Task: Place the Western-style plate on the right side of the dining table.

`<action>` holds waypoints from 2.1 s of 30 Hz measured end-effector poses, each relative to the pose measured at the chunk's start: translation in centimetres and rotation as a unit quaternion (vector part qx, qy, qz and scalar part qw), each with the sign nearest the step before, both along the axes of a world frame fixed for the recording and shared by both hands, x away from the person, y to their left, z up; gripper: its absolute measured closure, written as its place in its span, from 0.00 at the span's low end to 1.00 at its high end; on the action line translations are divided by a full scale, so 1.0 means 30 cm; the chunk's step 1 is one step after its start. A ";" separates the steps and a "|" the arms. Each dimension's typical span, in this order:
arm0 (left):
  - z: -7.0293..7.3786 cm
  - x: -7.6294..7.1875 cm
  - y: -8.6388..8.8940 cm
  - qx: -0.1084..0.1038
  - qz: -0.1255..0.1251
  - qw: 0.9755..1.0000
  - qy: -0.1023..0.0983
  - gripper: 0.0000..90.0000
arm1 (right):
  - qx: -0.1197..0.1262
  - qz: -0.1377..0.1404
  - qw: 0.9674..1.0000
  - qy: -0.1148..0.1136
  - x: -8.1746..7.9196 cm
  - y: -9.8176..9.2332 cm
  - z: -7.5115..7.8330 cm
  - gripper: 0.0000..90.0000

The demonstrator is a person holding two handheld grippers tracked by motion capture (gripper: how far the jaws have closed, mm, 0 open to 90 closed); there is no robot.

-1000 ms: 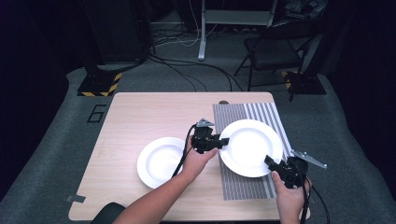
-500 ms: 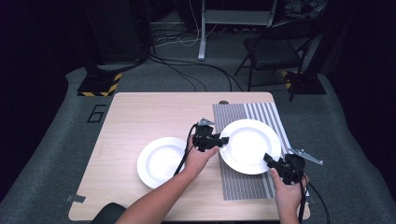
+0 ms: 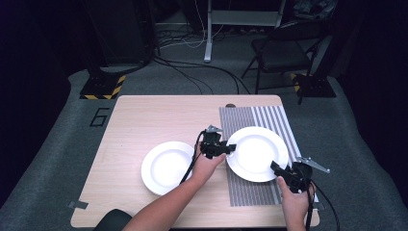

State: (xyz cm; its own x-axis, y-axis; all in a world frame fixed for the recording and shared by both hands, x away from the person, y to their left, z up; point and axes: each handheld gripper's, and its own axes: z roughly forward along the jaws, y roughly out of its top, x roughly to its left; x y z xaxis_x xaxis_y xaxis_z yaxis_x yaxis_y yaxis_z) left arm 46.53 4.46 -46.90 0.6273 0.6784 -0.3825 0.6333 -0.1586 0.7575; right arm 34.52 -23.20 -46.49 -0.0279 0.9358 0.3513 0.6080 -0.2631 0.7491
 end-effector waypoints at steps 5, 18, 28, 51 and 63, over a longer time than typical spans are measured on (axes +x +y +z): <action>-0.013 -0.001 -0.011 0.005 -0.004 1.000 -0.005 0.67 | 0.002 -0.009 1.000 0.007 0.005 -0.008 -0.024 0.61; -0.048 -0.007 -0.041 0.007 0.001 1.000 -0.003 0.67 | -0.006 -0.042 0.999 0.030 0.022 -0.019 -0.063 0.61; -0.072 0.003 -0.053 0.003 0.007 1.000 0.003 0.67 | -0.017 -0.049 0.998 0.024 0.033 -0.025 -0.074 0.62; -0.104 0.051 -0.094 0.018 0.011 1.000 0.002 0.67 | -0.022 -0.057 0.998 0.034 0.086 -0.049 -0.113 0.62; -0.124 0.075 -0.109 0.018 0.014 1.000 0.003 0.67 | -0.025 -0.065 0.997 0.036 0.120 -0.060 -0.132 0.62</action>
